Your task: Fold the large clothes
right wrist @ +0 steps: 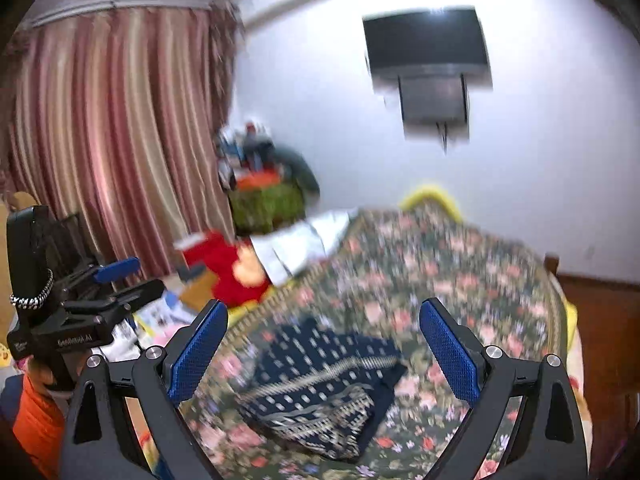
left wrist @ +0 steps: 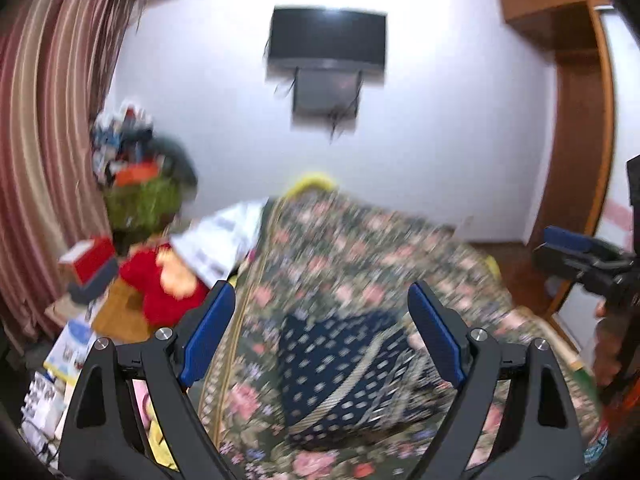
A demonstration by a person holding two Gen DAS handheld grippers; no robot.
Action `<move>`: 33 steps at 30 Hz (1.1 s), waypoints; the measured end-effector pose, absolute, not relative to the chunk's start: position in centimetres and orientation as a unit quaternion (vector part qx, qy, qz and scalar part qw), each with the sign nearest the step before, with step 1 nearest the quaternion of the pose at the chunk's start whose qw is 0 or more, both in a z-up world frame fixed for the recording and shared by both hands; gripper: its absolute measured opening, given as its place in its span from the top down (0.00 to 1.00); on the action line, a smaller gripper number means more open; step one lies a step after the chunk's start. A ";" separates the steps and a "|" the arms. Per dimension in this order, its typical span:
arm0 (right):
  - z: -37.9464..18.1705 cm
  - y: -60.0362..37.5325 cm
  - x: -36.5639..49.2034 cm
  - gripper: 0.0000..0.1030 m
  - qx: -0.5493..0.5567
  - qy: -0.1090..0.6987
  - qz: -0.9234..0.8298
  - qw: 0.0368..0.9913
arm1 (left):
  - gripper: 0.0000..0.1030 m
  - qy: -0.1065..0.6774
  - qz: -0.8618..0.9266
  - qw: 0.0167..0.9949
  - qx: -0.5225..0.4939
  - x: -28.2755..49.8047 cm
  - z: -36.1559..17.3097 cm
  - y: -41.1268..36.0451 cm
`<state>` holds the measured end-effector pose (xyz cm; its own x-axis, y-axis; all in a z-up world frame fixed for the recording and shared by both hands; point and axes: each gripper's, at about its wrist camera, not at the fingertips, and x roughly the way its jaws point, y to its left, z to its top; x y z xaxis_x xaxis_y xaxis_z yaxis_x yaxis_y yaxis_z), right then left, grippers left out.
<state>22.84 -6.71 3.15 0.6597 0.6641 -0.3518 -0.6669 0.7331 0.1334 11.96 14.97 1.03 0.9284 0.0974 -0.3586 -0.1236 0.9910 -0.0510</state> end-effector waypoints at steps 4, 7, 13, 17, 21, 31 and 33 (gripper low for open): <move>5.4 -7.9 17.8 0.06 0.010 0.136 0.368 0.920 | 0.14 0.128 0.050 0.990 -0.038 8.1 3.6 12.6; 5.9 -8.6 14.8 0.06 0.021 0.111 0.360 0.926 | 0.14 0.098 0.050 0.993 -0.044 5.5 4.5 11.5; 4.9 -8.8 11.5 0.06 0.029 0.113 0.342 0.932 | 0.14 0.080 0.064 0.993 -0.053 2.3 4.2 10.9; 4.1 -8.7 10.9 0.00 0.022 0.128 0.322 0.938 | 0.14 0.094 0.079 0.991 -0.059 1.7 3.5 11.0; 3.7 -8.5 10.6 0.00 0.015 0.131 0.319 0.939 | 0.14 0.105 0.084 0.989 -0.063 1.7 2.7 11.1; 3.7 -8.7 10.5 0.00 0.013 0.132 0.317 0.939 | 0.14 0.112 0.082 0.988 -0.062 1.8 2.1 10.6; 3.7 -8.7 10.5 0.00 0.013 0.132 0.317 0.939 | 0.14 0.113 0.082 0.988 -0.060 1.8 2.0 10.5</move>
